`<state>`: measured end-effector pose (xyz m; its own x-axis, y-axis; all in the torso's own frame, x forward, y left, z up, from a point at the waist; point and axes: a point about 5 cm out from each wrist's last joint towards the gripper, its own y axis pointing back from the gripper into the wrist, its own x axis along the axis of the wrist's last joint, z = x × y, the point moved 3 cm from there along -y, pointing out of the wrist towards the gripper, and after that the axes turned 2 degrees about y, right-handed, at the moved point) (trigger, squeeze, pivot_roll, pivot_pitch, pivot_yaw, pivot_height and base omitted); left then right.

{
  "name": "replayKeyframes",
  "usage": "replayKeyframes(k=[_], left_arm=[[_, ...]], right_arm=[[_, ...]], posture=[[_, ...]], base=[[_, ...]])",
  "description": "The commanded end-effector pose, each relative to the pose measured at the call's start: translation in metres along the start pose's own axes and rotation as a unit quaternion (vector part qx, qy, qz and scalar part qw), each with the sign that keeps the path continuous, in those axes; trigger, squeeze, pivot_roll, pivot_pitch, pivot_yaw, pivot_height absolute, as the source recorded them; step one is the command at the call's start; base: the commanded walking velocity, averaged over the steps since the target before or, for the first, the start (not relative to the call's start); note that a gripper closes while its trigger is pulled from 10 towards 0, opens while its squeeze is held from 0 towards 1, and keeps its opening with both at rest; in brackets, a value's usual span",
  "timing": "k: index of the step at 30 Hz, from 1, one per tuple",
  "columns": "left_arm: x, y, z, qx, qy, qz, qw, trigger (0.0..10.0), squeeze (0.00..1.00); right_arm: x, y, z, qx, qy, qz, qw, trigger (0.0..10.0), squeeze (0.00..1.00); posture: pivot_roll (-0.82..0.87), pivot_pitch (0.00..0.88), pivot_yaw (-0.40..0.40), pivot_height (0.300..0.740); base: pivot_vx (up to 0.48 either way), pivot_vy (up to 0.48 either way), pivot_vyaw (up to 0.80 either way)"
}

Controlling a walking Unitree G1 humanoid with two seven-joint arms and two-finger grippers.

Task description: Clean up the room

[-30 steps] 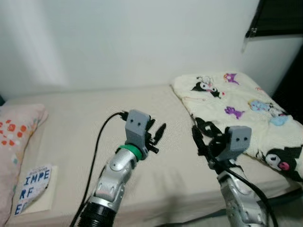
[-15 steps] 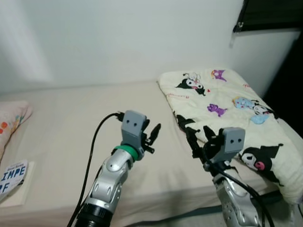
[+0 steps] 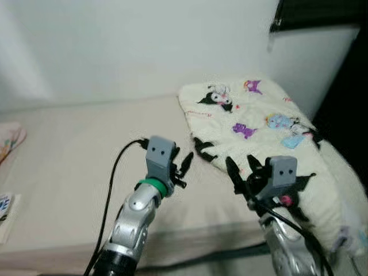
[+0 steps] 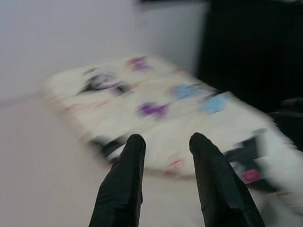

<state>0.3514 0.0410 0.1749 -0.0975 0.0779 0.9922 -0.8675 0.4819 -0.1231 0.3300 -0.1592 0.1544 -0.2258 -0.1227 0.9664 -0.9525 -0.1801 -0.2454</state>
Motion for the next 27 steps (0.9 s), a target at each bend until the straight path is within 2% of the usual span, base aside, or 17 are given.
replayKeyframes(k=[1, 17, 27], left_arm=[[-0.0068, 0.0045, -0.0077, 0.012, -0.004, -0.014, 1.0, 10.0, 0.0], [-0.0086, 0.0052, -0.0065, 0.008, -0.005, -0.021, 1.0, 10.0, 0.0], [-0.0123, 0.0058, -0.0101, 0.016, -0.007, -0.033, 0.999, 10.0, 0.0]], right_arm=[[-0.0029, 0.0009, -0.0066, 0.007, -0.009, -0.003, 1.0, 10.0, 0.0], [-0.0043, 0.0049, -0.0071, 0.001, -0.01, -0.006, 1.0, 10.0, 0.0], [-0.0047, 0.0042, -0.0064, -0.002, -0.011, -0.007, 1.0, 10.0, 0.0]], posture=[[-0.23, 0.04, 0.107, 0.74], [-0.23, 0.054, 0.121, 0.74], [-0.23, 0.05, 0.119, 0.74]], base=[[0.0, -0.322, 0.0], [0.0, -0.321, 0.0], [0.0, 0.0, 0.0]])
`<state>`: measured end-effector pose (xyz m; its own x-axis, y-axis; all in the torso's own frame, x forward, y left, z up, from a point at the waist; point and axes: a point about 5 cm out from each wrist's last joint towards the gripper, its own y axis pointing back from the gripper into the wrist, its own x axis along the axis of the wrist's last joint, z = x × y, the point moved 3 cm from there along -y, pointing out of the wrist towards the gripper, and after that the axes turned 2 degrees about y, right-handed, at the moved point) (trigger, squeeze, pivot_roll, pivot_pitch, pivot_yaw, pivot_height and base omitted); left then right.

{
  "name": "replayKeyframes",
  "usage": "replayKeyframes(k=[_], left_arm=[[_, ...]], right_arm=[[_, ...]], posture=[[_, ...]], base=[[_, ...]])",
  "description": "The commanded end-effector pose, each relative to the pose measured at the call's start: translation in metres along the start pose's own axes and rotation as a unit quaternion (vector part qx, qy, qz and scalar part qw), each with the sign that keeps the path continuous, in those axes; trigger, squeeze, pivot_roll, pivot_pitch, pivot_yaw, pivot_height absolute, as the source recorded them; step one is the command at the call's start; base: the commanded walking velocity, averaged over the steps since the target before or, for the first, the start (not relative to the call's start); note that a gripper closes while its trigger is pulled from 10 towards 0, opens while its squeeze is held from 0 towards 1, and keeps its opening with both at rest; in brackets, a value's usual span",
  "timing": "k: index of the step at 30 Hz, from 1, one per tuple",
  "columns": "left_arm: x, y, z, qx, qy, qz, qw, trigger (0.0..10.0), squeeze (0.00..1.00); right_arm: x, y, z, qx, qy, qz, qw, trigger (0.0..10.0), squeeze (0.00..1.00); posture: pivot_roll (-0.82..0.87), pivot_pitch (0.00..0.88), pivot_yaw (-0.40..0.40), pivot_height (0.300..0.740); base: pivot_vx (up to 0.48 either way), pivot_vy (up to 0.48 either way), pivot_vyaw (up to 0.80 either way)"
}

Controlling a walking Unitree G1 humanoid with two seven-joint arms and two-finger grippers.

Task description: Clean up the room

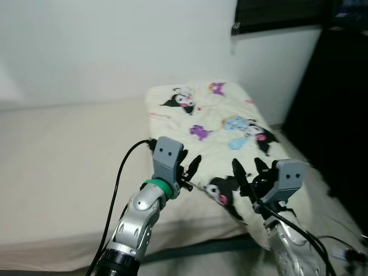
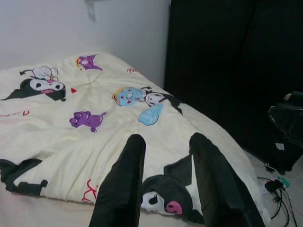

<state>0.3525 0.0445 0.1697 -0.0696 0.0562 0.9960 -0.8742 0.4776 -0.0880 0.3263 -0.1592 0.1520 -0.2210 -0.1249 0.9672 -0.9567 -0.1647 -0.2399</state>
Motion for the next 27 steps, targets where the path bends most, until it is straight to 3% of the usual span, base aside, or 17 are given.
replayKeyframes(k=[1, 16, 24, 27], left_arm=[[-0.0075, 0.0041, -0.0064, 0.012, -0.004, -0.015, 1.0, 10.0, 0.0], [-0.0096, 0.0023, -0.0081, 0.021, -0.002, -0.023, 1.0, 10.0, 0.0], [-0.0067, 0.0027, -0.0095, 0.025, 0.004, -0.012, 1.0, 10.0, 0.0], [-0.0053, 0.0028, -0.0088, 0.023, 0.002, -0.009, 1.0, 10.0, 0.0]], right_arm=[[-0.0033, 0.0001, -0.0058, 0.006, -0.009, -0.005, 1.0, 10.0, 0.0], [-0.0027, -0.0004, -0.0048, 0.007, -0.007, -0.004, 1.0, 10.0, 0.0], [-0.0025, -0.0015, -0.0054, 0.009, -0.008, -0.004, 1.0, 10.0, 0.0], [-0.0026, -0.0017, -0.0053, 0.009, -0.008, -0.004, 1.0, 10.0, 0.0]], posture=[[-0.23, 0.05, 0.119, 0.74], [-0.23, 0.042, 0.115, 0.74], [-0.23, 0.042, 0.114, 0.74], [-0.23, 0.046, 0.114, 0.74]], base=[[0.0, 0.0, 0.0], [0.0, 0.0, 0.0], [0.0, 0.405, 0.0], [0.0, 0.0, 0.0]])
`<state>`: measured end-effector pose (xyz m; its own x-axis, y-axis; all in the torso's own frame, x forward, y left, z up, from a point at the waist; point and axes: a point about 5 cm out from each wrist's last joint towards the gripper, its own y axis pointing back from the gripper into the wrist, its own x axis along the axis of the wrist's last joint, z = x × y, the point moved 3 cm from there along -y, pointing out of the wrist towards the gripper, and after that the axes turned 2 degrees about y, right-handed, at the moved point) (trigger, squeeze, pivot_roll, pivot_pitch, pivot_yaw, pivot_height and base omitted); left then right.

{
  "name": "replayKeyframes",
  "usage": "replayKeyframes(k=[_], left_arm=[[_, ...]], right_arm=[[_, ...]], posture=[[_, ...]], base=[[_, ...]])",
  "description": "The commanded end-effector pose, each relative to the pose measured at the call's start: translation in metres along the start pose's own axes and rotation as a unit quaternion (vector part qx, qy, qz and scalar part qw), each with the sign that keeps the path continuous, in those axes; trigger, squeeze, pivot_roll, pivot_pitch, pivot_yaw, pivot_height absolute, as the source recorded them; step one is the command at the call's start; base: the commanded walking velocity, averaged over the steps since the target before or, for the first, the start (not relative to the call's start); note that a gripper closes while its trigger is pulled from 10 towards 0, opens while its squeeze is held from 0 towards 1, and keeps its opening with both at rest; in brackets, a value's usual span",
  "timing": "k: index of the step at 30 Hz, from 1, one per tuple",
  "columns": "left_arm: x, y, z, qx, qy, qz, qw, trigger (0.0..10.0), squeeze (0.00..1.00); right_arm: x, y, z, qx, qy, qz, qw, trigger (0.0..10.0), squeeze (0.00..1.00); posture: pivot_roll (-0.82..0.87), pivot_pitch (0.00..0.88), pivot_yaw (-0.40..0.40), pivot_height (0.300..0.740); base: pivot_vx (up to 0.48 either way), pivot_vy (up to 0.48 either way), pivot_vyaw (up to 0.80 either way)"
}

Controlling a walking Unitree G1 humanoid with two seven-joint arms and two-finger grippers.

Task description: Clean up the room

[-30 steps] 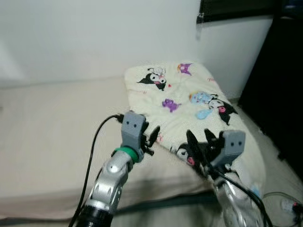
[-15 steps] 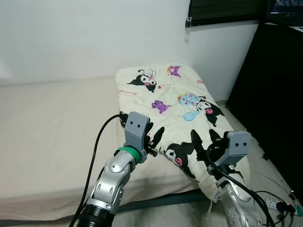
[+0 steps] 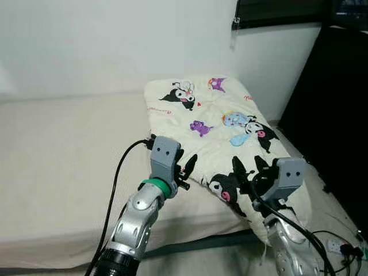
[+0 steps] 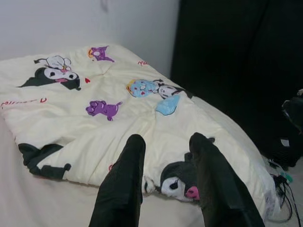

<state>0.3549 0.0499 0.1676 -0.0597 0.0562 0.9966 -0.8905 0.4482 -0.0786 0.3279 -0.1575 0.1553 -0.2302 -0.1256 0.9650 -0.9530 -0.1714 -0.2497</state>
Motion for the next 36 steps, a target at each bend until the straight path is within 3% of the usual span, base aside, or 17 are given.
replayKeyframes(k=[1, 17, 36], left_arm=[[-0.003, 0.0021, -0.0024, 0.005, -0.002, -0.004, 1.0, 10.0, 0.0], [-0.0046, 0.0031, -0.0011, 0.001, 0.0, -0.005, 1.0, 10.0, 0.0], [-0.0077, 0.0055, -0.0044, 0.009, -0.002, -0.011, 1.0, 10.0, 0.0]], right_arm=[[-0.0052, 0.001, -0.0038, 0.005, -0.009, -0.009, 1.0, 10.0, 0.0], [-0.0122, 0.0037, -0.0022, -0.007, -0.006, -0.024, 1.0, 10.0, 0.0], [-0.0141, 0.0039, -0.0004, -0.009, -0.004, -0.026, 1.0, 10.0, 0.0]], posture=[[-0.23, 0.048, 0.114, 0.74], [-0.23, 0.058, 0.117, 0.74], [-0.23, 0.06, 0.116, 0.645]], base=[[0.0, 0.0, 0.0], [0.0, 0.0, 0.0], [0.0, 0.0, 0.0]])
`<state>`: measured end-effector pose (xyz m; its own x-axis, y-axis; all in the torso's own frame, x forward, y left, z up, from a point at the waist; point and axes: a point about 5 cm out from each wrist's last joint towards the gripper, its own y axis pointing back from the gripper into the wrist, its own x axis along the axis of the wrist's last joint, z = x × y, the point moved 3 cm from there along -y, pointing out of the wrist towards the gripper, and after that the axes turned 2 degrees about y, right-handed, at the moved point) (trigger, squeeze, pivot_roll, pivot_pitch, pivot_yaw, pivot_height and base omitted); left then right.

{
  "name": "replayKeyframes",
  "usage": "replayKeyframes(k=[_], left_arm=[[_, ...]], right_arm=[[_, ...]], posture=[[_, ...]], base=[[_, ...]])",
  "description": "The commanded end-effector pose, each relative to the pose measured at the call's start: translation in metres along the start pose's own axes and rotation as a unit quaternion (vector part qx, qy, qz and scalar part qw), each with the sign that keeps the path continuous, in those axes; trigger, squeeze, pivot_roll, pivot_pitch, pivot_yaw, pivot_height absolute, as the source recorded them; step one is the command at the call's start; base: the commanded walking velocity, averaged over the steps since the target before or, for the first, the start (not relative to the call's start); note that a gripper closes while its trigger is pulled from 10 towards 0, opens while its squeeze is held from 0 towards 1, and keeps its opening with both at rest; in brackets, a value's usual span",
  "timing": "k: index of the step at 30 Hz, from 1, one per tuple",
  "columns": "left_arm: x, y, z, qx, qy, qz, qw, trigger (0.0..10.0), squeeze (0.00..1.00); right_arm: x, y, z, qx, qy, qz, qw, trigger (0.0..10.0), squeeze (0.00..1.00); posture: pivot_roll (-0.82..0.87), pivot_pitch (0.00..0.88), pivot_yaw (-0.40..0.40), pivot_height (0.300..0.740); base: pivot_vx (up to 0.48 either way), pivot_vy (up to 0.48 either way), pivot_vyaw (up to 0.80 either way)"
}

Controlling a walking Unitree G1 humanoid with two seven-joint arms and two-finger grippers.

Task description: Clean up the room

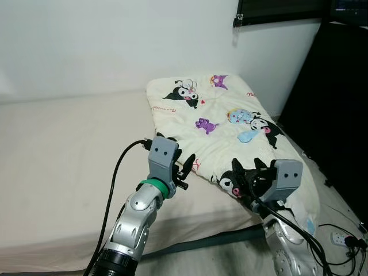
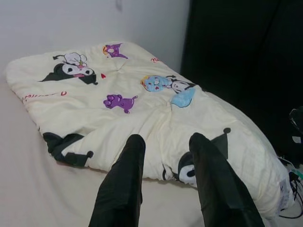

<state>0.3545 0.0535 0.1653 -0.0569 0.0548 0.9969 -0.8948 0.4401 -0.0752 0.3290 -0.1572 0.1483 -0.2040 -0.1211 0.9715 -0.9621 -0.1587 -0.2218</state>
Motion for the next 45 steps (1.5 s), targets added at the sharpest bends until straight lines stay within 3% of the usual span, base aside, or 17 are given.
replayKeyframes(k=[1, 25, 38, 41, 45], left_arm=[[-0.006, 0.003, -0.001, 0.004, -0.002, -0.01, 1.0, 10.0, 0.0], [-0.006, 0.004, -0.002, 0.004, -0.003, -0.011, 1.0, 10.0, 0.0], [-0.007, 0.004, -0.001, 0.003, -0.005, -0.012, 1.0, 10.0, 0.0], [-0.007, 0.004, -0.001, 0.003, -0.006, -0.012, 1.0, 10.0, 0.0], [-0.004, 0.005, -0.003, 0.006, -0.009, -0.011, 1.0, 10.0, 0.0]], right_arm=[[-0.007, 0.003, -0.001, -0.001, -0.004, -0.012, 1.0, 10.0, 0.0], [-0.007, 0.002, -0.002, 0.003, -0.009, -0.011, 1.0, 10.0, 0.0], [-0.003, 0.0, -0.001, 0.011, 0.004, -0.004, 1.0, 10.0, 0.0], [0.003, -0.001, 0.001, 0.02, 0.022, 0.003, 1.0, 10.0, 0.0], [0.023, -0.008, 0.026, 0.01, 0.033, 0.024, 0.999, 10.0, 0.0]], posture=[[-0.23, 0.06, 0.116, 0.645], [-0.22, 0.057, 0.117, 0.515], [-0.22, 0.051, 0.117, 0.465], [-0.22, 0.052, 0.119, 0.45], [-0.2, 0.082, 0.12, 0.45]], base=[[0.0, 0.0, 0.0], [0.0, 0.0, 0.0], [0.0, 0.0, 0.0], [0.0, 0.0, 0.0], [0.0, 0.0, 0.0]])
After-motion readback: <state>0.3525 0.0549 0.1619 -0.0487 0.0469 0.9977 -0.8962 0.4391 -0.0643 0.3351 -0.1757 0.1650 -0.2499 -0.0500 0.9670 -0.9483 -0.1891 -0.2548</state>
